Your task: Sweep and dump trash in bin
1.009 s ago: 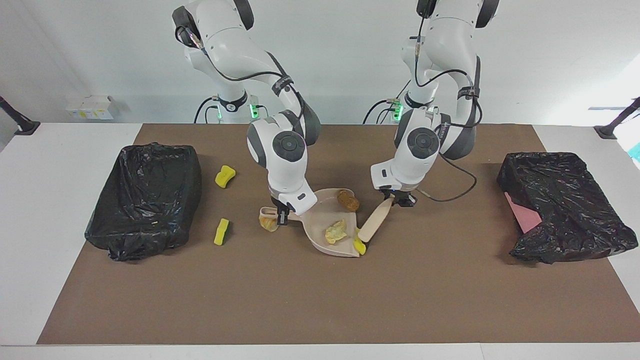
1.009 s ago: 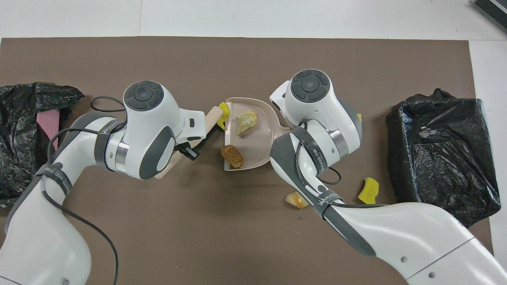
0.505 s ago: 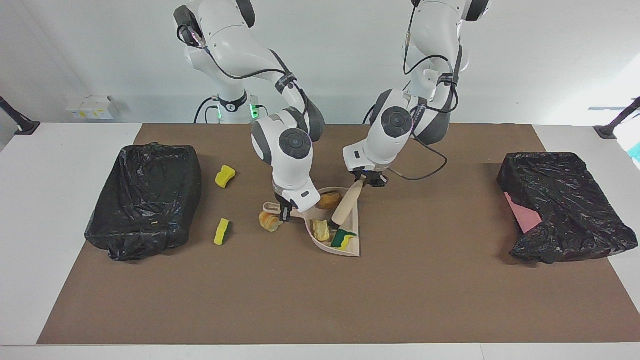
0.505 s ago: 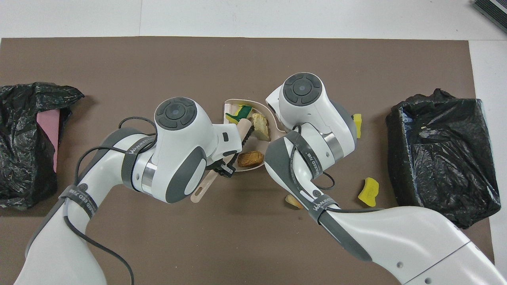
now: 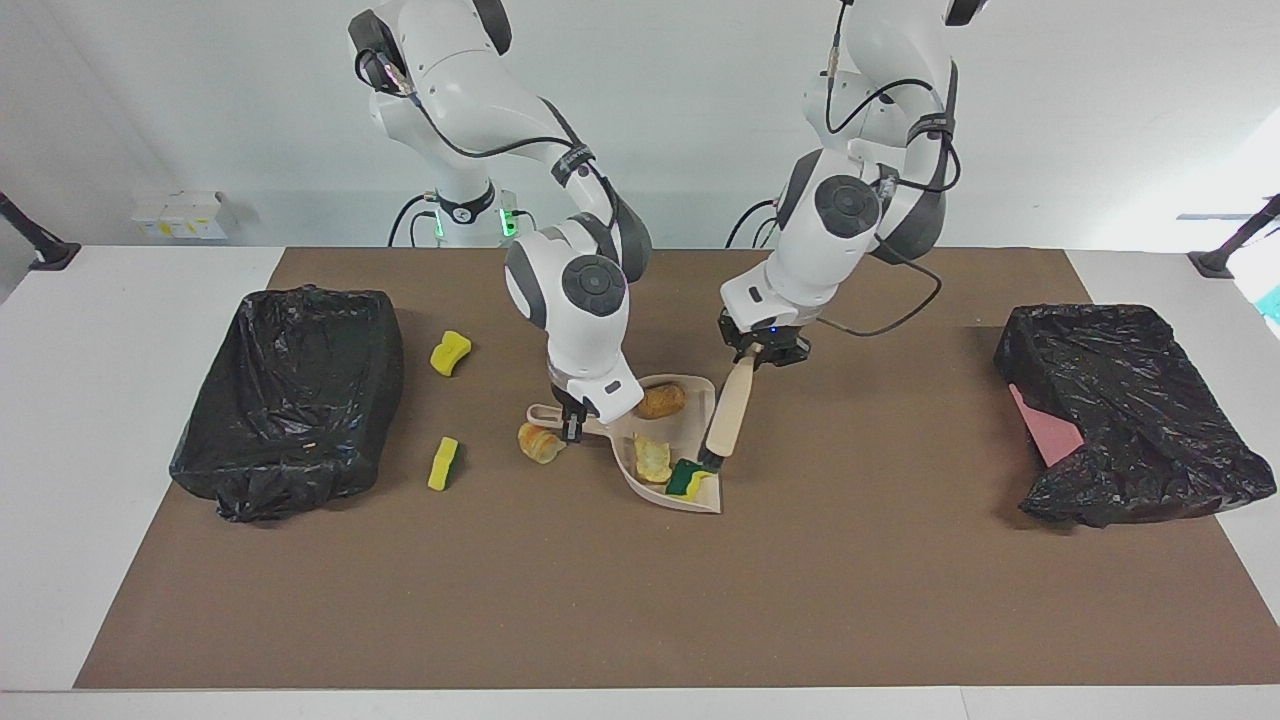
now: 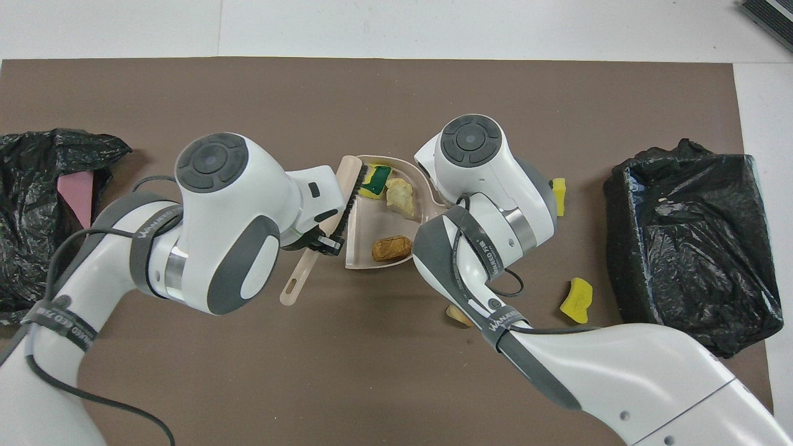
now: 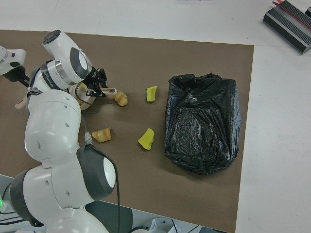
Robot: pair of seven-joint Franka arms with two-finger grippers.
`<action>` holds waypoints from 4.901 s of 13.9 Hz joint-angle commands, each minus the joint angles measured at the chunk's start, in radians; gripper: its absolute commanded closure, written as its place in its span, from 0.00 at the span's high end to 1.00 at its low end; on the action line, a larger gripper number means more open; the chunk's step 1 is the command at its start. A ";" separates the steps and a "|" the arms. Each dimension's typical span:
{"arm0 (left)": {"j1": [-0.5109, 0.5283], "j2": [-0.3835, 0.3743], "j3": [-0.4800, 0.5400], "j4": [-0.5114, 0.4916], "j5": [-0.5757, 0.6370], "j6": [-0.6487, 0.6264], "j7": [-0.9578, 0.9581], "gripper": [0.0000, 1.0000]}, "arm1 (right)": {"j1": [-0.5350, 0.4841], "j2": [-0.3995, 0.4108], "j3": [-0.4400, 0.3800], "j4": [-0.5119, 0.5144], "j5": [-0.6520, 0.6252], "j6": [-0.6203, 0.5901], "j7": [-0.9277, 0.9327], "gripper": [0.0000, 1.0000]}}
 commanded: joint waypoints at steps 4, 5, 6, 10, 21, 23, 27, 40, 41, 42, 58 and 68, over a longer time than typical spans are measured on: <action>0.019 -0.131 -0.002 -0.137 0.012 -0.052 -0.282 0.00 | -0.106 -0.100 0.011 -0.014 -0.011 -0.006 -0.001 0.00; 0.009 -0.158 -0.005 -0.183 0.016 -0.039 -0.322 0.00 | -0.134 -0.126 0.012 -0.016 -0.004 -0.017 -0.033 0.00; 0.001 -0.194 -0.005 -0.242 0.017 -0.014 -0.374 0.00 | -0.160 -0.156 0.011 -0.017 0.039 -0.040 -0.088 0.00; -0.120 -0.337 -0.012 -0.485 0.018 0.166 -0.570 0.00 | -0.298 -0.259 0.011 -0.031 0.079 -0.164 -0.315 0.00; -0.261 -0.422 -0.239 -0.760 0.105 0.358 -0.962 0.00 | -0.774 -0.560 0.003 -0.334 -0.014 -0.064 -0.780 0.00; -0.269 -0.423 -0.238 -0.763 0.105 0.358 -0.995 0.00 | -0.815 -0.601 0.001 -0.416 -0.096 0.062 -0.780 0.00; -0.249 -0.396 -0.235 -0.751 0.109 0.384 -1.006 1.00 | -0.835 -0.626 -0.006 -0.474 -0.263 0.179 -0.766 0.00; 0.196 -0.135 -0.235 -0.329 0.211 0.361 -0.611 1.00 | -0.602 -0.746 0.000 -0.600 -0.792 -0.095 -0.296 0.00; 0.231 -0.118 -0.235 -0.294 0.211 0.346 -0.573 1.00 | -0.599 -0.753 -0.002 -0.600 -0.801 -0.100 -0.296 0.00; 0.263 -0.098 -0.233 -0.254 0.211 0.326 -0.528 1.00 | -0.599 -0.756 -0.002 -0.596 -0.823 -0.102 -0.297 0.00; 0.427 -0.054 -0.224 0.131 0.198 -0.087 -0.221 1.00 | -0.388 -0.516 0.020 -0.165 -0.539 -0.282 -0.201 0.00; 0.423 -0.083 -0.023 0.286 0.164 -0.325 0.001 1.00 | -0.068 -0.076 0.020 0.389 -0.181 -0.479 0.693 0.00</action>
